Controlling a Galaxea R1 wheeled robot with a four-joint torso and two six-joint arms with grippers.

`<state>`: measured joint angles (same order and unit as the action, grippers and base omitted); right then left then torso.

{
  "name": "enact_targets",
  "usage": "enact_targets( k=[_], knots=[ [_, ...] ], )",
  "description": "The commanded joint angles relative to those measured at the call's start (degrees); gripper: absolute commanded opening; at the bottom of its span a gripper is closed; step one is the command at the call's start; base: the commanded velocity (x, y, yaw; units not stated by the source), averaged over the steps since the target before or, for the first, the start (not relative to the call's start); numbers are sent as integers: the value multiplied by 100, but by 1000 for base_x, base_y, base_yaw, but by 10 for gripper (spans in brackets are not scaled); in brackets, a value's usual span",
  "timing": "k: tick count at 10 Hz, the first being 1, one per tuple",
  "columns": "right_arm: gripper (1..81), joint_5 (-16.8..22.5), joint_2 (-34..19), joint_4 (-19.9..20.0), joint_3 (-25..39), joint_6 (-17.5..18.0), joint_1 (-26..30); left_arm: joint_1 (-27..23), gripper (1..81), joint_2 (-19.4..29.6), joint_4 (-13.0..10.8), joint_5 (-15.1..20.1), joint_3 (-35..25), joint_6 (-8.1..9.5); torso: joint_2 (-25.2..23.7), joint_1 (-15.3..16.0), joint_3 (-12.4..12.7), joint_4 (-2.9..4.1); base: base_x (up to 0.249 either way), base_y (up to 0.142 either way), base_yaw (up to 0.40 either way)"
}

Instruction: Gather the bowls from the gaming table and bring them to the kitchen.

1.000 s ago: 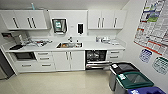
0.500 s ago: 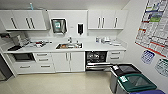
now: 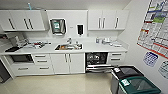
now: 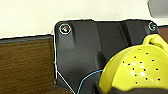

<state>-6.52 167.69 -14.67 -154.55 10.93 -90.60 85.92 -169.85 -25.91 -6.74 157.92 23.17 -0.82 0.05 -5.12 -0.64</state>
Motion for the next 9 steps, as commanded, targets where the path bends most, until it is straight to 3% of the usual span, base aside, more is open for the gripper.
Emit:
enact_targets(
  k=[1,9],
  knots=[
    [10,274,-67,-45,-12,-12,169,-167,10,30,-20,270,29,-15,0,0,0,0,133,0,0],
    [10,274,-58,-45,-13,-12,187,-167,10,47,-2,270,29,-15,0,2,-2,0,116,0,0]
  ],
)
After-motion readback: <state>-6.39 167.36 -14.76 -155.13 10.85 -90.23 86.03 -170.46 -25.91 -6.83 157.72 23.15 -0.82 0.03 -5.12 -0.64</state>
